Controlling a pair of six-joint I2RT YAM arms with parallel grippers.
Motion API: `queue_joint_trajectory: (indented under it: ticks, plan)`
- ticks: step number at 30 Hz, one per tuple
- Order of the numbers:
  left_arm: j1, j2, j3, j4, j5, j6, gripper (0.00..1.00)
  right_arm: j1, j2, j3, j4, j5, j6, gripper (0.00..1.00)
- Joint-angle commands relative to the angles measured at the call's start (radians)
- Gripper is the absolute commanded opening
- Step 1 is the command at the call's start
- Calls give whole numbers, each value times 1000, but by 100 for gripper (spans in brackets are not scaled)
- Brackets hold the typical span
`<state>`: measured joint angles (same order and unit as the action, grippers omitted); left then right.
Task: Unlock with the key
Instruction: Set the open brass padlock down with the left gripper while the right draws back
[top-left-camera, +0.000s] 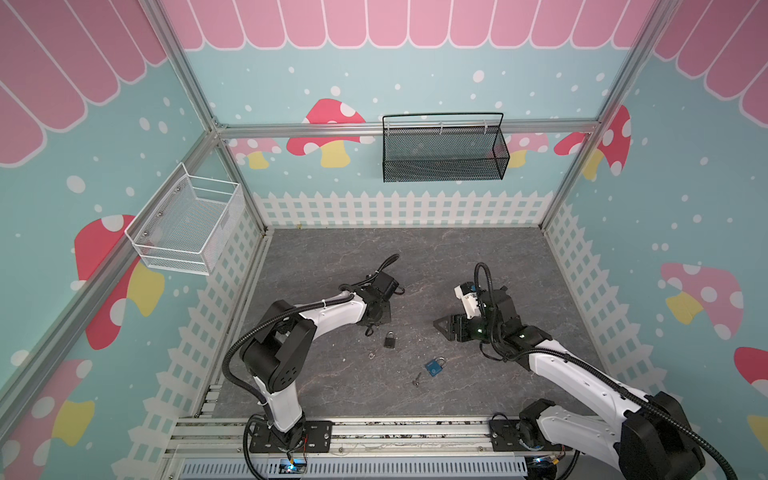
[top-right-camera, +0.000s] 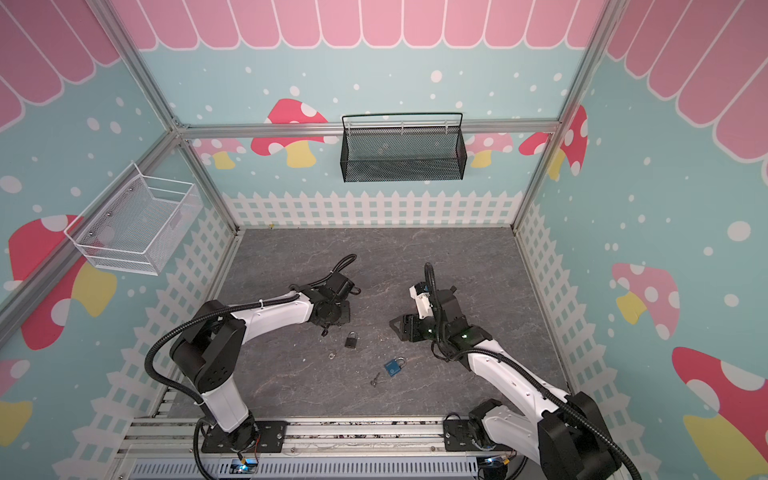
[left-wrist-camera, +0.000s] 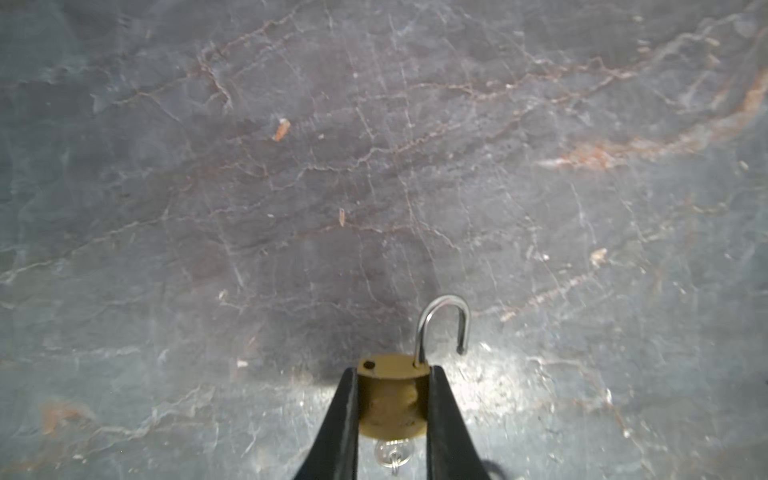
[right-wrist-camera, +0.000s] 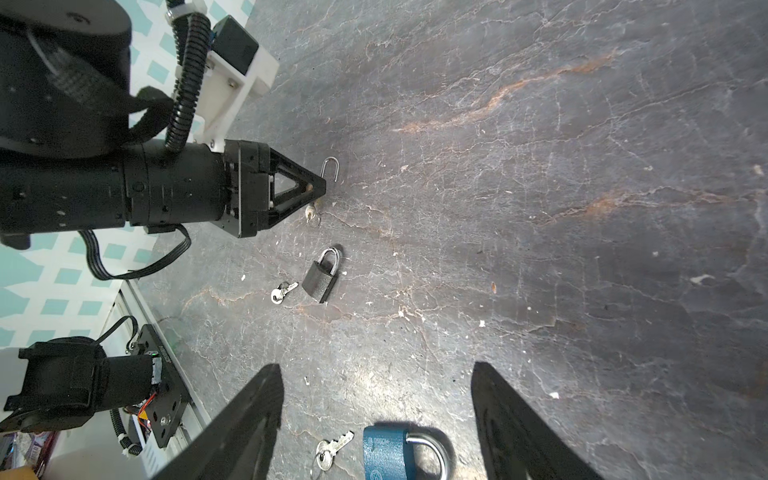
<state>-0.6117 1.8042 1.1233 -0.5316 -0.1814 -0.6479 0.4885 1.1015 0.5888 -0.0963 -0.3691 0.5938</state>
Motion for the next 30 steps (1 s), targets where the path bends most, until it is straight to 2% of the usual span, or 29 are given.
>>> queue_joint_trajectory:
  ticks: [1,17,21,26,30]
  plan:
    - [19,22,43,-6,12,5,0,-4,8,-10,27,-16,12,74]
    - [40,98,79,-38,7,30,0,-4,56,23,34,-30,16,74]
    - [42,104,73,-36,28,30,11,-4,72,40,20,-30,3,74]
    - [44,76,62,-36,27,24,30,-5,80,47,14,-30,-3,74]
    - [50,25,54,-35,33,18,38,-4,85,68,-20,-38,-21,74]
